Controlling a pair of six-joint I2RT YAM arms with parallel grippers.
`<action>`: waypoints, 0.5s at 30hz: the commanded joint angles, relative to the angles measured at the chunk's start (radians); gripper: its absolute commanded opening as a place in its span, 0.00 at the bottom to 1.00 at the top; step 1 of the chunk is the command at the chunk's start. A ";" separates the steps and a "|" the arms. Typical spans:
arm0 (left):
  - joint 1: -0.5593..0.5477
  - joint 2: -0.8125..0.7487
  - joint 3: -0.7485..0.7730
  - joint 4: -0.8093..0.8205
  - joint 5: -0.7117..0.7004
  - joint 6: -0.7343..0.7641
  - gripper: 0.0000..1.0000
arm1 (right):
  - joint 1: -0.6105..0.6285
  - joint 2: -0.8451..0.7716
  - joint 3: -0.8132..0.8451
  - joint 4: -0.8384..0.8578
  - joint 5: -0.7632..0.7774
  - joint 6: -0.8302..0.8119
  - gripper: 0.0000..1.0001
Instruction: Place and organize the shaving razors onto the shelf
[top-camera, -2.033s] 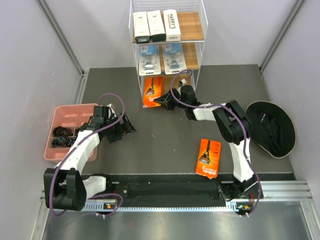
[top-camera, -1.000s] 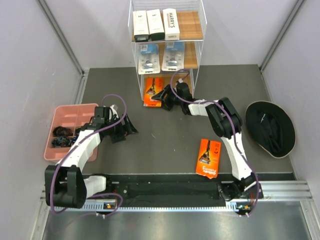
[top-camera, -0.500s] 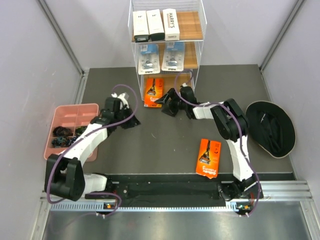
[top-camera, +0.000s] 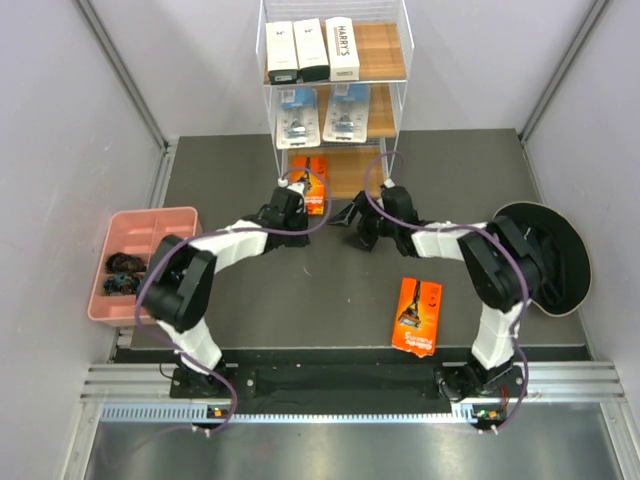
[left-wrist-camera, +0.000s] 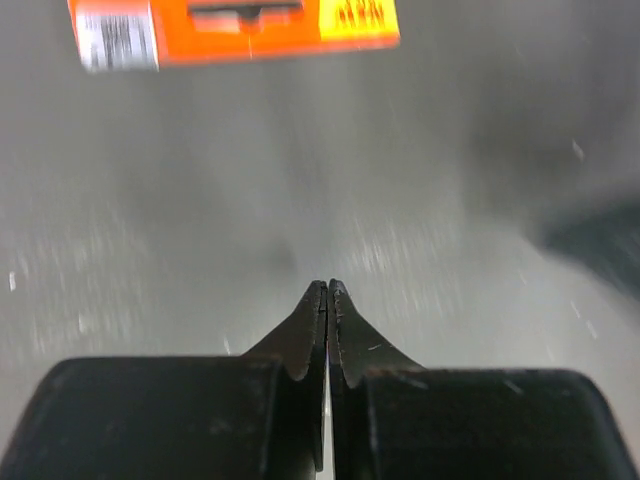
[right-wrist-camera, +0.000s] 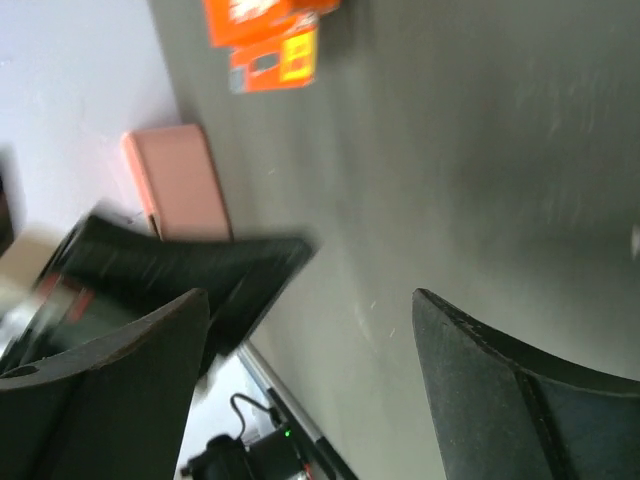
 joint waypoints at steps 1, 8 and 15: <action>-0.007 0.118 0.136 0.042 -0.108 0.034 0.00 | -0.026 -0.198 -0.091 -0.020 0.015 -0.053 0.82; -0.010 0.236 0.196 0.116 -0.204 0.009 0.00 | -0.035 -0.407 -0.228 -0.125 0.042 -0.119 0.83; -0.010 0.325 0.239 0.216 -0.252 -0.005 0.00 | -0.035 -0.595 -0.277 -0.280 0.097 -0.185 0.85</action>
